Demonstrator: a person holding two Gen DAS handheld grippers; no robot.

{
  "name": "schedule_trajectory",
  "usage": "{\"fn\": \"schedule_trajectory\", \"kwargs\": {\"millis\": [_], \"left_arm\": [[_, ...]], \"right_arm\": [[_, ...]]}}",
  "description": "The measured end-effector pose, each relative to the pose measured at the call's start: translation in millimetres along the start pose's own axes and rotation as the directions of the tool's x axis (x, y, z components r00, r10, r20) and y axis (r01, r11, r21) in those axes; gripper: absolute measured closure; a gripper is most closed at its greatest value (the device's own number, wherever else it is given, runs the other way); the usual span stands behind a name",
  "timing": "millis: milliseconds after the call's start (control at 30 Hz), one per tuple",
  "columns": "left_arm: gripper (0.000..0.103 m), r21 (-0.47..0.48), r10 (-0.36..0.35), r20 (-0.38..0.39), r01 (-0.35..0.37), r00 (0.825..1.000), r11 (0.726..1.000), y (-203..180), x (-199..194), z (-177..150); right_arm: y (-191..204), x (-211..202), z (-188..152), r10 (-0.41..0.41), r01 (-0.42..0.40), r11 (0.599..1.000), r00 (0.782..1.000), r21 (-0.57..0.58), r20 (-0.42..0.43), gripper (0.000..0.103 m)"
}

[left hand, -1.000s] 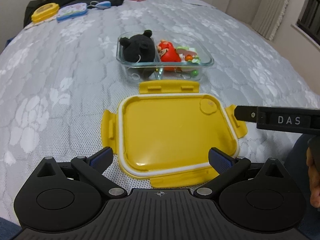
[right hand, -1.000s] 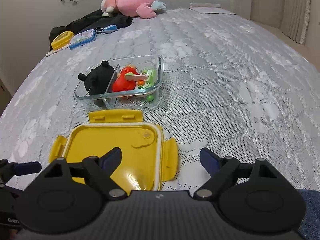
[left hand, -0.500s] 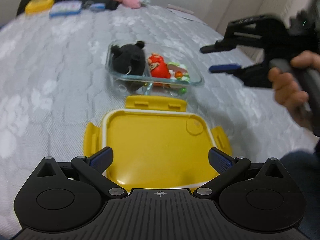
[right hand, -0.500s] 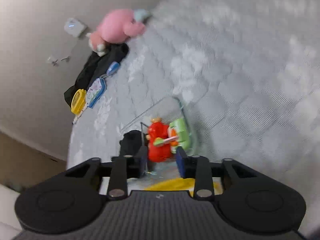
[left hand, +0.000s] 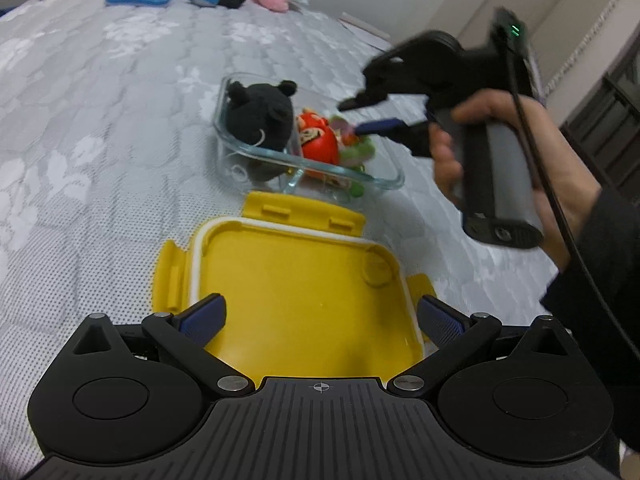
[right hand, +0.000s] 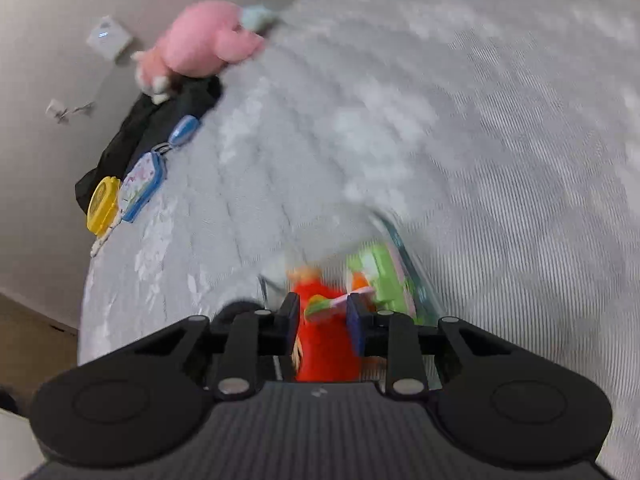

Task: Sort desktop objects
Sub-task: 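Raise the right gripper away from the glass container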

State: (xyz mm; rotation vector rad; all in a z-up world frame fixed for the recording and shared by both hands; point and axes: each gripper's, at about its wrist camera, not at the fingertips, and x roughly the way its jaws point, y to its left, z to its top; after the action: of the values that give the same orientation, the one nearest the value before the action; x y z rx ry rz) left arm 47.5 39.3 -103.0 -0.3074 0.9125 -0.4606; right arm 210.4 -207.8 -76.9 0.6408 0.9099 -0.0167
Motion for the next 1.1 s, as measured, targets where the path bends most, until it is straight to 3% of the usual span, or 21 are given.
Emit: {"fn": "schedule_trajectory", "kwargs": {"millis": [133,233,400,567,700,800,900,967,1033,1100], "left_arm": [[0.0,-0.026,-0.006,-0.005,0.006,1.0,1.0,5.9,2.3,0.1],[0.0,-0.091,-0.012,-0.005,0.011,1.0,0.996,15.8,3.4,2.3],[0.0,-0.146,0.025,-0.004,-0.025,1.0,0.989,23.8,4.0,3.2],[0.0,-0.034,0.129,-0.016,-0.13,0.992,0.991,5.6,2.4,-1.2],[0.0,0.084,0.183,-0.027,-0.18,0.983,0.98,-16.1,0.9,-4.3],[0.0,0.189,0.281,-0.041,-0.269,0.959,0.944,-35.2,-2.3,-8.4],[0.0,0.253,0.359,-0.123,-0.321,0.925,0.913,-46.9,-6.5,-12.6],[0.0,0.272,0.401,-0.21,-0.341,0.892,0.9,-50.7,-8.2,-15.4],[0.0,0.261,0.395,-0.332,-0.319,0.856,0.911,-49.9,-9.3,-17.7],[0.0,0.23,0.368,-0.415,-0.295,0.832,0.927,-48.8,-13.8,-19.1]], "right_arm": [[-1.1,0.3,0.8,0.015,-0.016,1.0,0.999,-0.024,-0.031,0.072],[-12.4,-17.1,-12.1,-0.025,0.019,0.993,0.998,-0.115,-0.053,0.058],[-31.1,-46.2,-33.6,-0.096,0.071,0.961,0.992,-0.267,-0.08,0.056],[-49.9,-75.3,-55.1,-0.169,0.115,0.904,0.981,-0.413,-0.096,0.038],[-64.9,-98.5,-72.3,-0.229,0.144,0.84,0.968,-0.523,-0.101,0.035],[-52.5,-93.3,-79.1,-0.276,0.17,0.791,0.957,-0.588,-0.094,0.036],[-54.5,-90.2,-79.2,-0.238,0.131,0.834,0.962,-0.536,-0.136,0.035],[-55.4,-89.7,-75.0,-0.22,0.125,0.862,0.965,-0.492,-0.14,0.028],[-53.1,-91.7,-71.2,-0.236,0.156,0.859,0.966,-0.488,-0.105,0.016],[-49.7,-90.7,-69.3,-0.244,0.152,0.858,0.961,-0.491,-0.129,0.014]]}}
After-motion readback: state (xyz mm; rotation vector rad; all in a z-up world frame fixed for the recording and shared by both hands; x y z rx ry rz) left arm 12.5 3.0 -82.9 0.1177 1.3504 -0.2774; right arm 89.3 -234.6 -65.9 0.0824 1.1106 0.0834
